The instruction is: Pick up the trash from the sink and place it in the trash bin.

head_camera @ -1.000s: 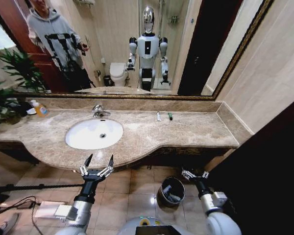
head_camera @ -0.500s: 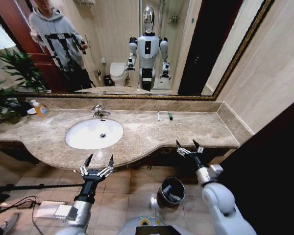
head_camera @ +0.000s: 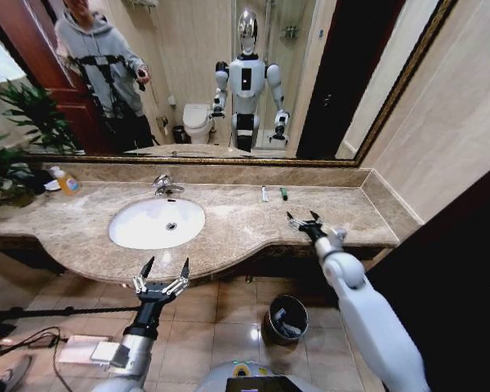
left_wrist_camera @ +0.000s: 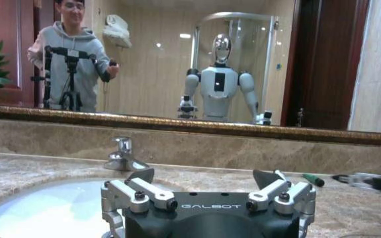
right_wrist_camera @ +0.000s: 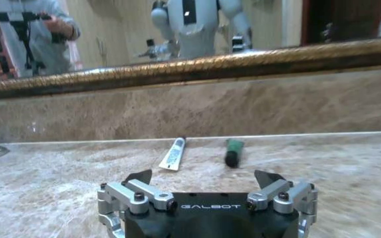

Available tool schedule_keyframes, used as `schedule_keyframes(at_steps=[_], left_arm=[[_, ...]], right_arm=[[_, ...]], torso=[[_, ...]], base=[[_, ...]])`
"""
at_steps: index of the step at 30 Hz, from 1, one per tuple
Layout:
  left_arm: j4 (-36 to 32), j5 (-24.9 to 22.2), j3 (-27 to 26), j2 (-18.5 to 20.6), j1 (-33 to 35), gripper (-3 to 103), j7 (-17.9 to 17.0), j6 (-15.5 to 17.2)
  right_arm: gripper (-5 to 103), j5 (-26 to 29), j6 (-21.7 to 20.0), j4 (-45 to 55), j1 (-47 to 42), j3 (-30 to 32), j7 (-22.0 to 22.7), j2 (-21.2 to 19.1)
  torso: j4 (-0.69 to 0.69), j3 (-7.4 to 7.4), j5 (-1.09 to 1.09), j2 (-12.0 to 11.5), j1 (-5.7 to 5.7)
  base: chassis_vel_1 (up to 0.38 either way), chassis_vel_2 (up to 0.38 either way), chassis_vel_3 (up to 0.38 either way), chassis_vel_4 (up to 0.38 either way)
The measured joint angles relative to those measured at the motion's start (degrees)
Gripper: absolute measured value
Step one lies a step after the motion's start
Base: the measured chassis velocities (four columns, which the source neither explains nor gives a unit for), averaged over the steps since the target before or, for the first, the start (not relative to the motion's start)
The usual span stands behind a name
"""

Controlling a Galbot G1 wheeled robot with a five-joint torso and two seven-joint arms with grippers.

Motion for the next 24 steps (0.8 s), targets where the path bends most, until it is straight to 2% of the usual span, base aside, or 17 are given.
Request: schedule_keyframes(at_steps=[1,9,18,24], left_arm=[[0.0,0.0,0.0,0.0,0.0,100,0.0,0.0],[0.0,0.0,0.0,0.0,0.0,100,0.0,0.0],[0.0,0.0,0.0,0.0,0.0,100,0.0,0.0],[0.0,0.0,0.0,0.0,0.0,100,0.0,0.0]], right_arm=[[100,-0.3,0.6,-3.8,3.5,-2.0,0.0,0.7],[100,-4.1,3.2,-15.3,13.2,-6.2,-0.4,4.4],[100,-6.4,5.7,-25.8,18.3,-5.4,-0.8,8.3],[100,-7.6,6.4,-29.1,19.9,-4.5,-1.0,8.9]], torso=[[0.0,0.0,-0.02,0.0,0.0],[0.0,-0.01,-0.02,0.0,0.0],[0.0,0.0,-0.01,0.0,-0.01],[0.01,-0.01,0.0,0.0,-0.01]], base=[[0.0,0.0,0.0,0.0],[0.0,0.0,0.0,0.0],[0.0,0.0,0.0,0.0],[0.0,0.0,0.0,0.0]])
